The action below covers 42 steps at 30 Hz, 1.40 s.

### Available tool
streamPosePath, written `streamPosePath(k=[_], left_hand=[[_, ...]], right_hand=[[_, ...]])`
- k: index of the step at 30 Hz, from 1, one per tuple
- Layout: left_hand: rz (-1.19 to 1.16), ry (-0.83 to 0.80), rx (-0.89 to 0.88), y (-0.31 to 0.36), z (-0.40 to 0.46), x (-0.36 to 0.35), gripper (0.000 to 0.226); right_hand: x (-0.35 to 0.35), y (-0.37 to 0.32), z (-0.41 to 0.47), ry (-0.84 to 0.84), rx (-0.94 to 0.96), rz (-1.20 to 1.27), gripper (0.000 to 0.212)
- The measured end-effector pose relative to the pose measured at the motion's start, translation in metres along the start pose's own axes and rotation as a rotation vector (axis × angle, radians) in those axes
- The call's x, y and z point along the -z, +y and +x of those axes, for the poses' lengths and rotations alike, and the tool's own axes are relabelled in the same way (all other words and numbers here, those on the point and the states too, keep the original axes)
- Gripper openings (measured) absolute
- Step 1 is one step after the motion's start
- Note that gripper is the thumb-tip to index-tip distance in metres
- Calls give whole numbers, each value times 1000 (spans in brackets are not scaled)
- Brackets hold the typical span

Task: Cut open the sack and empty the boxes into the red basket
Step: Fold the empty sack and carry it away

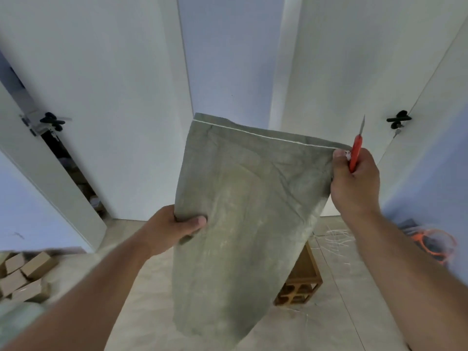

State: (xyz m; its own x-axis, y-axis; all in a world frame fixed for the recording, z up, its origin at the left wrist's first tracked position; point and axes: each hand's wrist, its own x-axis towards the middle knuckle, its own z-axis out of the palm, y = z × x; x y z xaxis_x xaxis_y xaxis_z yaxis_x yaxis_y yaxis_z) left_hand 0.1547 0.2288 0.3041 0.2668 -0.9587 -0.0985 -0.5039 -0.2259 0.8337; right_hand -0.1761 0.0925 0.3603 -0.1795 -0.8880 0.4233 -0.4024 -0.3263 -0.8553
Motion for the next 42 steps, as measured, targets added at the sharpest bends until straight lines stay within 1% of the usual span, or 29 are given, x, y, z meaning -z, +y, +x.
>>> streamPosePath(k=[1, 3, 5, 7, 9, 11, 12, 14, 15, 16, 17, 18, 19, 20, 21, 22, 23, 24, 27, 29, 30, 32, 33, 34, 35, 36, 38, 40, 42], left_hand=[[82, -35, 44, -5, -2, -3, 31], [176, 73, 53, -6, -3, -13, 38], [162, 179, -1, 2, -3, -17, 31], [135, 203, -25, 6, -2, -17, 24], [65, 143, 48, 8, -6, -16, 24], [-23, -3, 88, 6, -13, -17, 24], [-100, -71, 83, 7, -19, -19, 23], [-340, -135, 79, 11, -29, -21, 37], [-462, -153, 107, 14, -29, -24, 40], [-571, -159, 130, 20, -29, -25, 34], [-661, -156, 161, 26, -28, -25, 27], [-743, -138, 198, 32, -26, -25, 26], [-810, -104, 228, 38, -23, -24, 29], [-864, -76, 244, 45, -21, -22, 31], [-911, -63, 262, 49, -16, -20, 34], [-972, -69, 269, 55, -12, -18, 37], [-1028, -57, 271, 61, -8, -14, 39], [-1060, -37, 275, 65, -3, -10, 40], [-1088, 52, 261, 70, 6, 5, 40], [-1078, 86, 261, 71, 7, 11, 42], [-1073, 93, 261, 72, 7, 14, 44], [-1064, 94, 266, 73, 10, 15, 47], [-1055, 86, 277, 73, 12, 16, 47], [-1034, 65, 279, 74, 14, 17, 47], [-1020, 57, 275, 72, 16, 21, 47], [-1008, 52, 259, 69, 17, 26, 48], [-1006, 66, 191, 57, 12, 32, 60], [-950, -45, 138, 33, -5, 13, 70], [-748, -167, 125, 18, -20, -19, 69]], right_hand=[[0, 0, 3, -9, 11, -1, 24], [-1, 0, 10, 17, -4, 20, 24], [-3, 3, 14, 79, -25, 31, 23], [-5, 1, 17, 109, -22, 54, 22], [-6, -6, 22, 143, -20, 106, 23], [-5, -8, 32, 144, -68, 179, 24], [-3, -11, 36, 112, -123, 222, 26], [3, -25, 39, 24, -201, 330, 25], [7, -35, 41, -18, -215, 426, 23], [11, -44, 45, -62, -223, 559, 23], [16, -55, 52, -106, -226, 696, 29], [18, -64, 62, -170, -253, 828, 47], [16, -71, 72, -269, -290, 890, 69], [9, -76, 80, -369, -323, 943, 83], [-1, -71, 81, -448, -369, 959, 85], [-8, -61, 75, -500, -392, 915, 70], [-19, -40, 64, -513, -481, 807, 51], [-26, -23, 47, -523, -566, 727, 41], [-35, 9, -2, -599, -797, 642, 40], [-26, 12, -19, -668, -971, 726, 39], [-23, 9, -24, -705, -999, 782, 37], [-18, 3, -33, -782, -928, 801, 29], [-16, 1, -37, -763, -891, 774, 25], [-15, -5, -37, -737, -868, 733, 28], [-16, -7, -35, -675, -847, 668, 36], [-15, -11, -31, -598, -829, 600, 36], [-13, -10, -19, -488, -786, 429, 27], [-10, -5, -9, -494, -718, 304, 29], [-10, 0, -1, -481, -721, 243, 26]])
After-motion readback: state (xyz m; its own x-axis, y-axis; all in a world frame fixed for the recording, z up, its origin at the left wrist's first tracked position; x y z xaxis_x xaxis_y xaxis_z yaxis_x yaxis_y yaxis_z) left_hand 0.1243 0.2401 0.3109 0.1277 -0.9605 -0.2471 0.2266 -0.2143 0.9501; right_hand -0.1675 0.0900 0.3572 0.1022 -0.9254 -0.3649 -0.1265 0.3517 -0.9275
